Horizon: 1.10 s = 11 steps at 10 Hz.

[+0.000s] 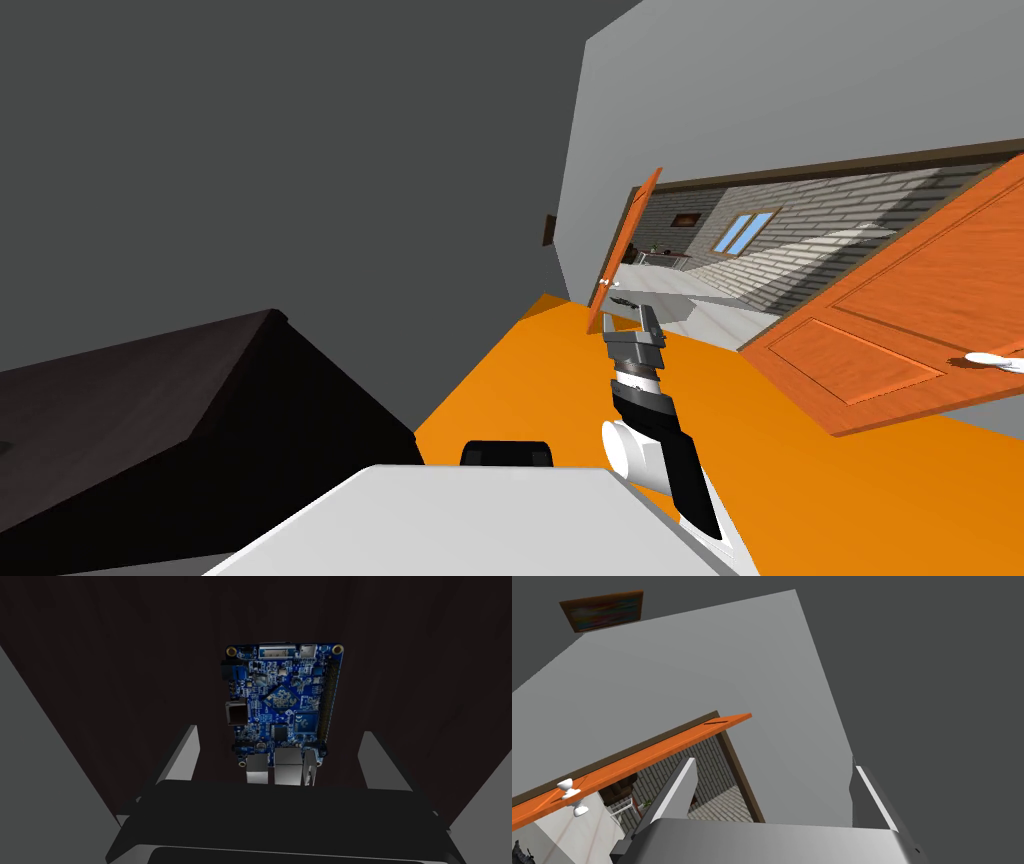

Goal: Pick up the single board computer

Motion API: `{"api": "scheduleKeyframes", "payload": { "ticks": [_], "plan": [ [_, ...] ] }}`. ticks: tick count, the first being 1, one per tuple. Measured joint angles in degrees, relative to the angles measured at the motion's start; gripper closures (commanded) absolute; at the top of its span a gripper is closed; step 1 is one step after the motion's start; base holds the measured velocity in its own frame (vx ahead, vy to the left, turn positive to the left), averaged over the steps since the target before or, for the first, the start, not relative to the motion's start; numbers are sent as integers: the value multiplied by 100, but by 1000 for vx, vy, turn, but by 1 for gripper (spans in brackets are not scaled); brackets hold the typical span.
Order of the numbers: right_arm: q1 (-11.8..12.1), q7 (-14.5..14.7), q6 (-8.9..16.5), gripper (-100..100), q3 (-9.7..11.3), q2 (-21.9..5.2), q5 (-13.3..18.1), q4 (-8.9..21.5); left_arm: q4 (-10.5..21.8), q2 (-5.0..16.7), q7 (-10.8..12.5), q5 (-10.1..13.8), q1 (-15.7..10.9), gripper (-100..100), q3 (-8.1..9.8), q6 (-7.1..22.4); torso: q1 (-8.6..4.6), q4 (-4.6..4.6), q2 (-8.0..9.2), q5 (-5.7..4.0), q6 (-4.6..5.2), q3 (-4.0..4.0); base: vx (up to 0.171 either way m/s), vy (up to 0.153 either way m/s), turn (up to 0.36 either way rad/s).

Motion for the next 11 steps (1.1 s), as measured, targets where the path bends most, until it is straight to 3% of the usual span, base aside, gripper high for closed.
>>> {"api": "scheduleKeyframes", "payload": {
  "ticks": [6,9,11],
  "plan": [
    [1,0,0,0,0,0,0,0,521,-291,909,-187,-19,-100,472,95,7,-1,-9,2,-2,-4,-76,-27,-79],
    [-1,0,0,0,0,0,0,0,888,-484,1404,-320,-23,-100,827,164,-4,0,6,1,8,3,-111,-41,-115],
    [1,0,0,0,0,0,0,0,986,-545,1698,-365,-43,-100,914,192,5,-1,-9,4,3,-4,-40,-14,15]
  ]
}}
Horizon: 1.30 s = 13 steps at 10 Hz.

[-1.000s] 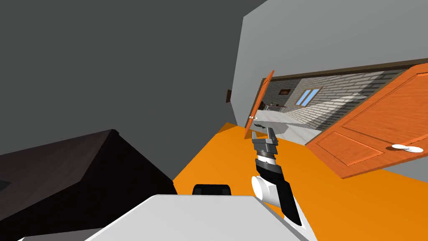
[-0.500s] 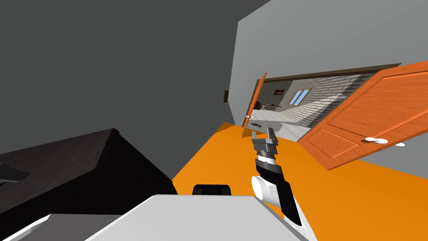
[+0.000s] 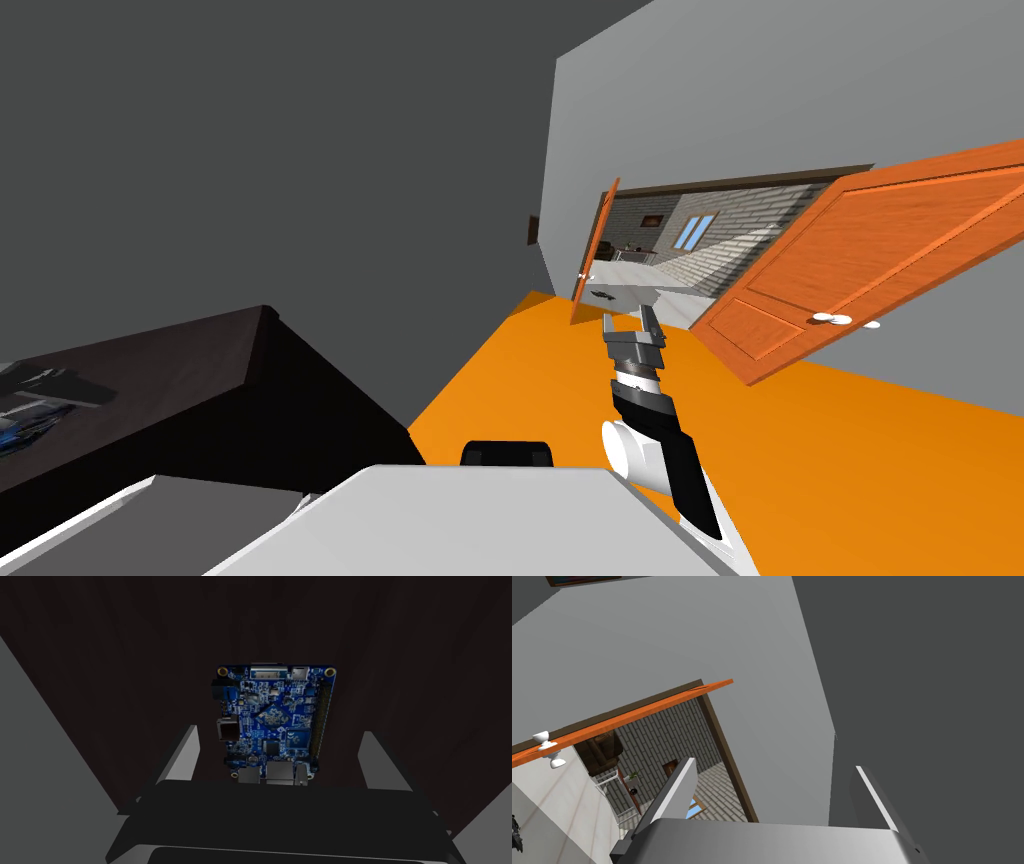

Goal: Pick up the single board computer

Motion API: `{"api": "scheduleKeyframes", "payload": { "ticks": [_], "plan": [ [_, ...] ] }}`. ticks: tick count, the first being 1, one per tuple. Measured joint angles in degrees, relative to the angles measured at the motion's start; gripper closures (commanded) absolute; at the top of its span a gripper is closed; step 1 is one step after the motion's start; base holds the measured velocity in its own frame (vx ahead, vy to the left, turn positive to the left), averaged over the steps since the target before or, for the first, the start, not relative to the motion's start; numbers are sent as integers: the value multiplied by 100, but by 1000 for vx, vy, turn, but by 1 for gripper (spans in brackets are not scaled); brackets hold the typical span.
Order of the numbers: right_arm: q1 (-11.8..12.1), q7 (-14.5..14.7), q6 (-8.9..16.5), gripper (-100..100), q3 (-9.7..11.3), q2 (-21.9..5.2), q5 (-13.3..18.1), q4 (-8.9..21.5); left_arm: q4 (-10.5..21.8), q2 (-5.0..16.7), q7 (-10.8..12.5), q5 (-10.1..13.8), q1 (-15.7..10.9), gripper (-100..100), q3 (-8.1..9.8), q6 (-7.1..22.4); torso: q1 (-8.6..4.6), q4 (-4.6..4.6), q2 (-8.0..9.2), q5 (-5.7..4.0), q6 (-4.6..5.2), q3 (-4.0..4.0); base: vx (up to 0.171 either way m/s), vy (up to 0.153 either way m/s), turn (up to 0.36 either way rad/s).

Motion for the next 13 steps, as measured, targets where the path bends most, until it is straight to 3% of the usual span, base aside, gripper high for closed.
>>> {"api": "scheduleKeyframes", "payload": {
  "ticks": [1,5,6,7,13],
  "plan": [
    [0,0,0,0,0,0,0,0,5,-3,27,-1,0,100,1,-2,5,-5,-17,1,1,-10,-4,-4,-23],
    [1,0,0,0,0,0,0,0,4,0,32,4,-6,100,3,-17,13,-9,-23,10,-3,-15,0,0,5],
    [1,0,0,0,0,0,0,0,6,2,28,2,-5,0,4,-15,15,-9,-24,11,-5,-16,0,0,0],
    [1,0,0,0,0,0,0,0,9,4,27,2,-6,100,3,-14,17,-9,-24,14,-6,-16,91,38,166],
    [2,0,-1,0,-1,-1,0,0,-698,368,-959,241,8,100,-665,-122,34,-22,-68,22,-8,-43,112,42,98]
  ]
}}
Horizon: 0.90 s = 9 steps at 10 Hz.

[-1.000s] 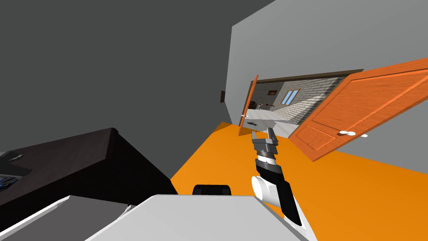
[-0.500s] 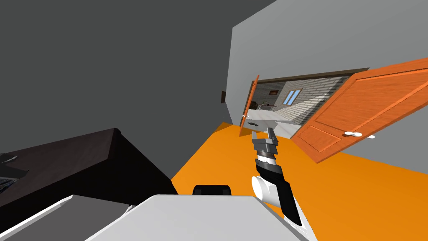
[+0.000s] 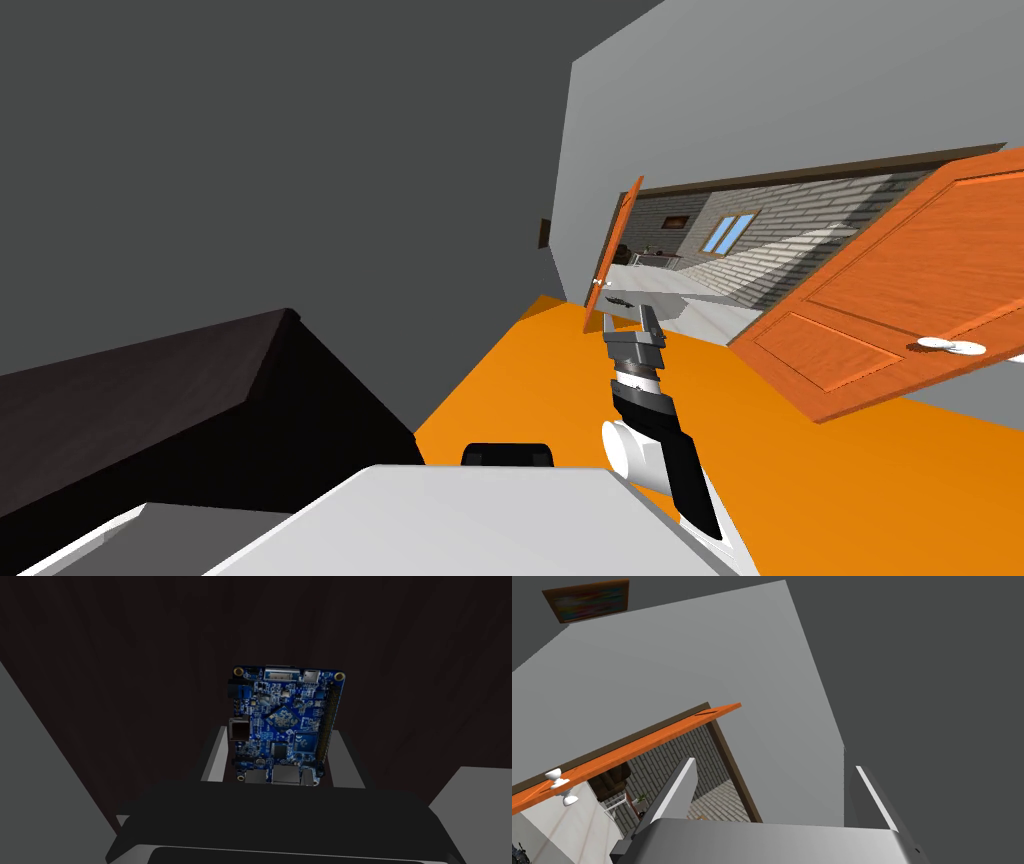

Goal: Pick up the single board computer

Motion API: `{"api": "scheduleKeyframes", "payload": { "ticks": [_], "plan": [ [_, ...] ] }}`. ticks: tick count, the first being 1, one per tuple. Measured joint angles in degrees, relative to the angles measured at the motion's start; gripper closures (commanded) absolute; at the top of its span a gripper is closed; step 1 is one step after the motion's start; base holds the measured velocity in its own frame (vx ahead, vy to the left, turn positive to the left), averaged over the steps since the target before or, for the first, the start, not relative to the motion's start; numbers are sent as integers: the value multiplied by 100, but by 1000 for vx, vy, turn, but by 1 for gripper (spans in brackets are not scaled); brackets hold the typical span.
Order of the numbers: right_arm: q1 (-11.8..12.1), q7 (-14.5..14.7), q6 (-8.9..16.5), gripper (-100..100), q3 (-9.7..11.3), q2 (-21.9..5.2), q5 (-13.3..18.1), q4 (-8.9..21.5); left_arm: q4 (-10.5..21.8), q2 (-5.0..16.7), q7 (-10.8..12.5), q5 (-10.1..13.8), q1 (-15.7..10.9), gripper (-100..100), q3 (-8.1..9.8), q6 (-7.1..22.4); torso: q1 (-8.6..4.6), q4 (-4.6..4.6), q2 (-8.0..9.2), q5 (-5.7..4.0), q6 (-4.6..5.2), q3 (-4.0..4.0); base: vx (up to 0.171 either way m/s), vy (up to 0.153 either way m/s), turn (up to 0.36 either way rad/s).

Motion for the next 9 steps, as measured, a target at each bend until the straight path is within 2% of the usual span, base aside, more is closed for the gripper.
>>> {"api": "scheduleKeyframes", "payload": {
  "ticks": [1,4,9],
  "plan": [
    [-1,0,0,0,0,0,0,0,2,4,-110,15,17,100,-5,-16,-8,2,14,-2,6,8,74,18,99],
    [-1,0,0,0,0,0,0,0,-211,130,-501,109,44,100,-206,-74,-3,6,24,-1,8,14,71,27,92],
    [-1,0,0,0,0,0,0,0,-666,386,-1242,272,56,100,-636,-160,-3,5,17,-1,9,11,91,29,101]
  ]
}}
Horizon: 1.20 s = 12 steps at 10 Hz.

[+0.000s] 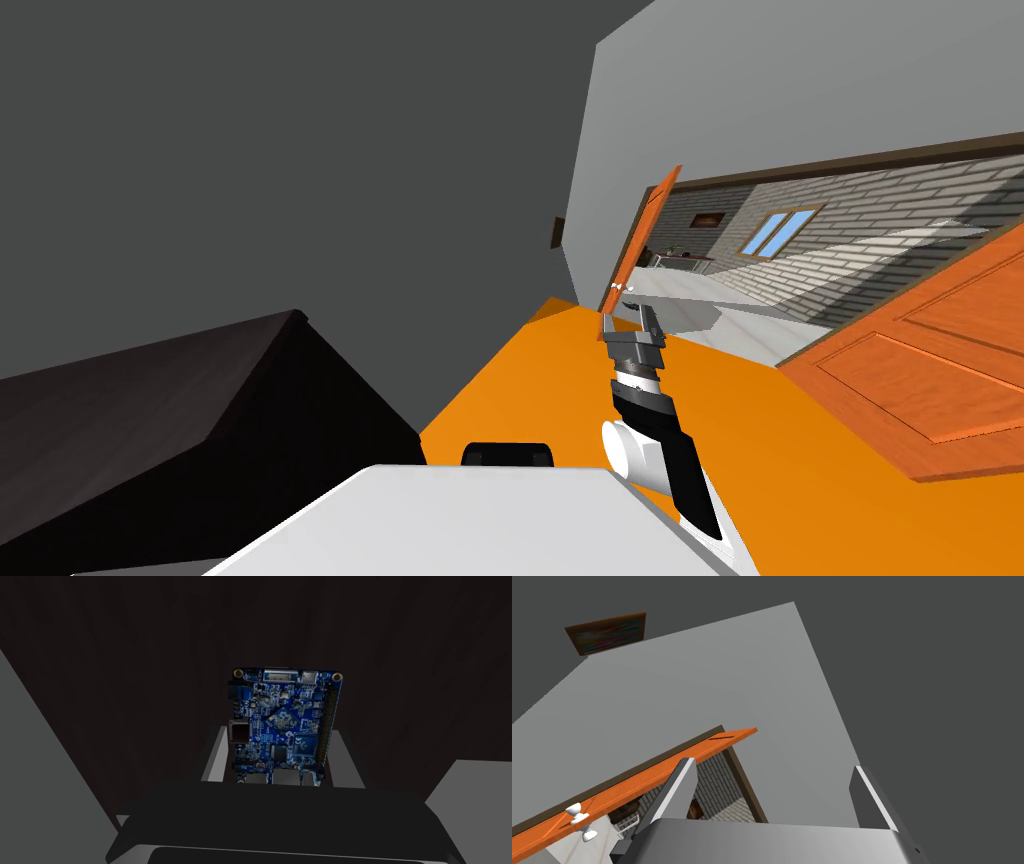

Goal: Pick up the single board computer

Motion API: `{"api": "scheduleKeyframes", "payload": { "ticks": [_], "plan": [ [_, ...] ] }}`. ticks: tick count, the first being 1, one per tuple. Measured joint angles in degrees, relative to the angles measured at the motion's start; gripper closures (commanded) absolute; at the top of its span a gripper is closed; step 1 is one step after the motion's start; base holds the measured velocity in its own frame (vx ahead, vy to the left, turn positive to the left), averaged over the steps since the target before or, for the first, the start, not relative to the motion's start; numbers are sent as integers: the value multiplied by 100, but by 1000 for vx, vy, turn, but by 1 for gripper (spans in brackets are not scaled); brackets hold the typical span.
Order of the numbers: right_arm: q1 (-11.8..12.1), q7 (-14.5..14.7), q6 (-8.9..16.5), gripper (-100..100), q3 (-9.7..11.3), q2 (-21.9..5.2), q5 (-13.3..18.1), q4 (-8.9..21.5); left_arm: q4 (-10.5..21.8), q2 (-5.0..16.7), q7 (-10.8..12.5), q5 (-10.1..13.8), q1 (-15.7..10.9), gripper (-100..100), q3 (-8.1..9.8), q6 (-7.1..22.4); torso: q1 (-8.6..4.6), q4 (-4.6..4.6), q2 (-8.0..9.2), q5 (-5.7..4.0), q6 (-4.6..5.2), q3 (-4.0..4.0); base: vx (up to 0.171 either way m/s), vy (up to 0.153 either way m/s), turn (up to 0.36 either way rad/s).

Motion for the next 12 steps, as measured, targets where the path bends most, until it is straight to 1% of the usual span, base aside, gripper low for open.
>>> {"api": "scheduleKeyframes", "payload": {
  "ticks": [1,2,3,4,5,6,7,8,9,10,11,12],
  "plan": [
    [1,0,0,0,-1,0,0,0,-168,92,-184,50,-12,100,-163,-26,2,-1,-11,-1,-9,-5,130,37,105],
    [0,0,0,0,0,0,0,0,-242,128,-348,85,6,100,-230,-44,6,-4,-16,3,0,-10,57,9,-11],
    [-1,0,0,0,0,0,0,0,-272,141,-472,99,11,100,-249,-46,1,-3,-4,2,6,-4,88,15,136],
    [1,0,0,0,0,0,0,0,-430,252,-628,153,17,100,-361,-67,-3,0,-4,-1,-7,-2,101,16,93],
    [0,0,0,0,0,0,0,0,-485,263,-793,178,20,100,-445,-88,-1,-2,-5,1,-1,-3,45,6,0],
    [-1,0,0,0,0,0,0,0,-506,269,-902,188,21,100,-472,-94,-2,-1,5,1,5,1,103,29,151],
    [1,0,0,0,0,0,0,0,-655,363,-1050,245,32,100,-577,-110,1,0,-4,0,-7,-1,107,20,106],
    [0,0,0,0,0,0,0,0,-728,397,-1211,274,40,100,-650,-125,1,-3,-6,2,0,-5,38,5,-8],
    [-1,0,0,0,0,0,0,0,-747,400,-1313,282,37,100,-683,-134,-1,-1,7,1,5,2,85,27,138],
    [0,0,0,0,0,0,0,0,-871,472,-1464,331,37,100,-808,-159,2,1,2,0,-7,2,100,31,108],
    [0,0,0,0,0,0,0,0,-958,506,-1637,359,41,100,-888,-165,6,-1,-2,2,0,-2,37,11,12],
    [-1,0,0,0,0,0,0,0,-968,506,-1673,362,39,0,-895,-168,3,-1,9,2,4,3,6,1,-4]
  ]
}}
